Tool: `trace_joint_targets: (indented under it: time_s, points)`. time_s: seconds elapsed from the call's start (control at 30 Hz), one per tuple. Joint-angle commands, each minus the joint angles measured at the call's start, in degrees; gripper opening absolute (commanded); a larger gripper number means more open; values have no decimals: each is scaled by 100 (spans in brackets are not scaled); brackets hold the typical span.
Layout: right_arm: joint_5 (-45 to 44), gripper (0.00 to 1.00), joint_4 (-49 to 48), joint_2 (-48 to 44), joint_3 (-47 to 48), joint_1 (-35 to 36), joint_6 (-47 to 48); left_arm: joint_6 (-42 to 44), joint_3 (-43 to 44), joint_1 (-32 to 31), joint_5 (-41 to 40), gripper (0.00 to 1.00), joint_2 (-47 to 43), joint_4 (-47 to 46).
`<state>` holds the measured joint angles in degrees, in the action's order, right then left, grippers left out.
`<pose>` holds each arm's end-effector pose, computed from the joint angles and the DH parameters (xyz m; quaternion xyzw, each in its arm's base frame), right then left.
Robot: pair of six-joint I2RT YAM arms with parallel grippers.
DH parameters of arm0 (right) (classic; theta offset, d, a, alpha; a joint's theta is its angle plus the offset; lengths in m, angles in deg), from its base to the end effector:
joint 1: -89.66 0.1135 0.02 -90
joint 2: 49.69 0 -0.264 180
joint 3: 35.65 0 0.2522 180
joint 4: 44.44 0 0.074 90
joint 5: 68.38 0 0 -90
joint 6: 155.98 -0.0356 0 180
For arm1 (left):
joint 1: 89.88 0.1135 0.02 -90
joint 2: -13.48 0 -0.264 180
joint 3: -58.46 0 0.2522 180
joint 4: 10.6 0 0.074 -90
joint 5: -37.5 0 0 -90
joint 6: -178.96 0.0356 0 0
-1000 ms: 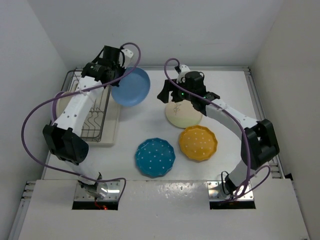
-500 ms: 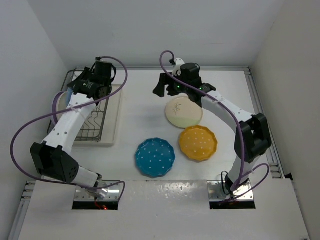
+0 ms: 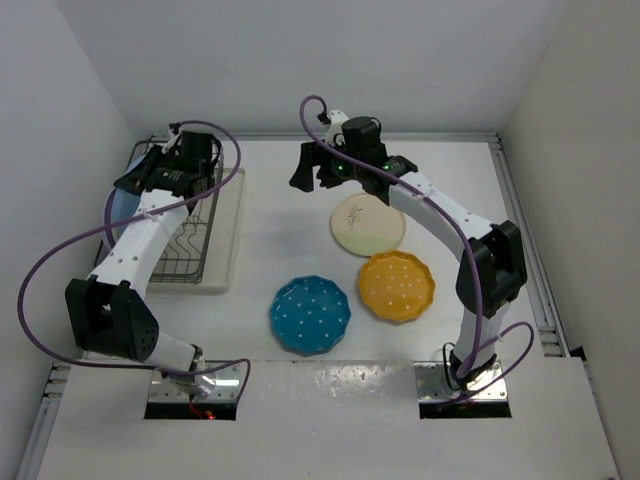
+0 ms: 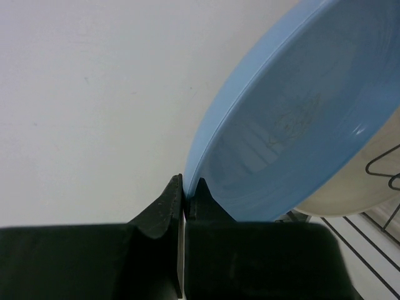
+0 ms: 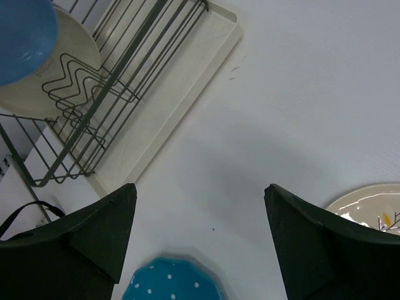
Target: Load the plates into the dish rack
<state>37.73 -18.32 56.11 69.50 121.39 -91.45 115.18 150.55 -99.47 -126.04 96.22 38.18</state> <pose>0.3696 0.2402 0.3159 -0.1194 0.8379 0.3532 0.3986 0.3019 -0.0164 0.3630 -0.0206 0.7678 0.5850 0.2603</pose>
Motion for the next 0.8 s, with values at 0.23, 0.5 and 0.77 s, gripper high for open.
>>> trace_joint_targets:
  time_s: [0.23,0.5,0.77]
  points:
    - [14,83,82,-77,98,35,104,-881,-230,44,295,0,119,478]
    - [5,83,38,-191,-78,18,174,-1233,-230,44,560,0,120,918]
    - [-74,83,-41,-323,-271,18,227,-1839,-766,211,1024,0,427,1305]
